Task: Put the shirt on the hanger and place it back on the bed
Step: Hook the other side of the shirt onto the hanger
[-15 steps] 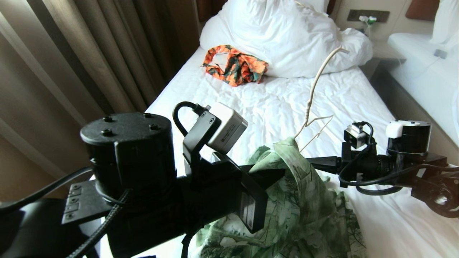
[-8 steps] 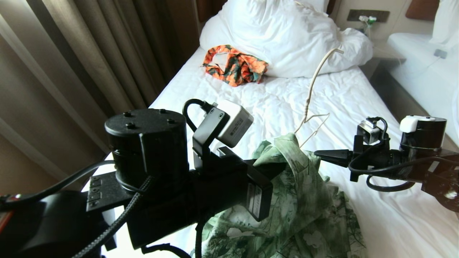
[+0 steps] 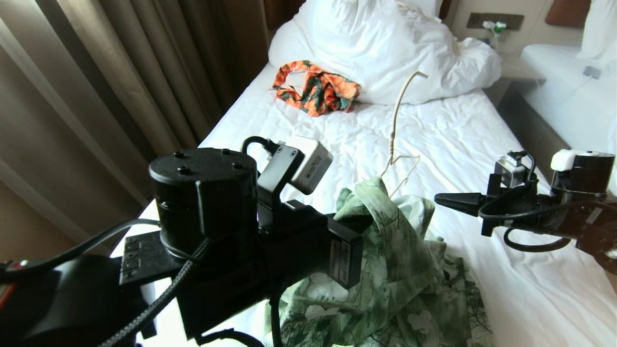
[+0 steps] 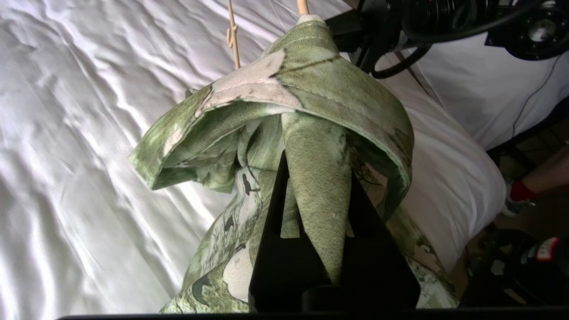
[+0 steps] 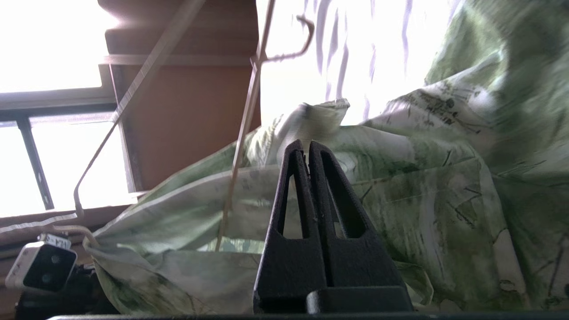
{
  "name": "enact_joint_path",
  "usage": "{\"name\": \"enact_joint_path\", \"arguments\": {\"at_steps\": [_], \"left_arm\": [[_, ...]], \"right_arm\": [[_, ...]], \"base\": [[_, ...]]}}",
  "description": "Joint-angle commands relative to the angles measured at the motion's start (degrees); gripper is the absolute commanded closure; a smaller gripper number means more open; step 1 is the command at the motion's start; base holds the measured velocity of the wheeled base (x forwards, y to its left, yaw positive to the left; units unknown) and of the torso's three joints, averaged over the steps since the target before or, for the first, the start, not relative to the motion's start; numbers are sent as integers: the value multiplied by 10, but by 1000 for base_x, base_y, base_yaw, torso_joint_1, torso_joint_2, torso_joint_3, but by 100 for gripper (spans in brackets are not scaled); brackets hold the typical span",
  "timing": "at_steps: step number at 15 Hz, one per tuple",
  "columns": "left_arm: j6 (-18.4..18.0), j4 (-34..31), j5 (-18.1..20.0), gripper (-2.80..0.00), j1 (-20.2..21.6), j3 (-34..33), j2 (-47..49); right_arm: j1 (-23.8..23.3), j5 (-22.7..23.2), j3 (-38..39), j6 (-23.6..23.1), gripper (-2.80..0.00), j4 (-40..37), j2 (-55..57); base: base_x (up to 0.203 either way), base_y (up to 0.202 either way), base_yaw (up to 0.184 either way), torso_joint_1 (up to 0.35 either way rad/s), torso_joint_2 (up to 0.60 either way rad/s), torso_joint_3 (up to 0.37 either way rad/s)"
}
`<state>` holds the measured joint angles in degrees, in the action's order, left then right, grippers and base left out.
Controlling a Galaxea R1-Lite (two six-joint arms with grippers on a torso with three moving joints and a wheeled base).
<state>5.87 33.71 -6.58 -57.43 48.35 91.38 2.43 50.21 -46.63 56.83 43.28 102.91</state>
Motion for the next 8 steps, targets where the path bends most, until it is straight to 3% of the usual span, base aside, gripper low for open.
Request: {"name": "enact_joint_path", "arguments": {"at_steps": [1,3,6,8], "left_arm": [[22,-21,-4,0,-22,-5,-26],[40,-58,-5,0,-37,-6,-42],[43,-63,-16,0,-37,-3,-43],[44,-63,-16,0,-38,-3,-40]], "right_arm": [[-18,2,-23,4,0,-17,3],[-30,2,-39,4,0,-31,4],[-22,3,-39,3,0,-52,7],[-13,4,-47,-39,0,-83,16]], "base": [[0,0,0,0,0,0],[0,0,0,0,0,0],[0,0,0,0,0,0],[0,0,0,0,0,0]]}}
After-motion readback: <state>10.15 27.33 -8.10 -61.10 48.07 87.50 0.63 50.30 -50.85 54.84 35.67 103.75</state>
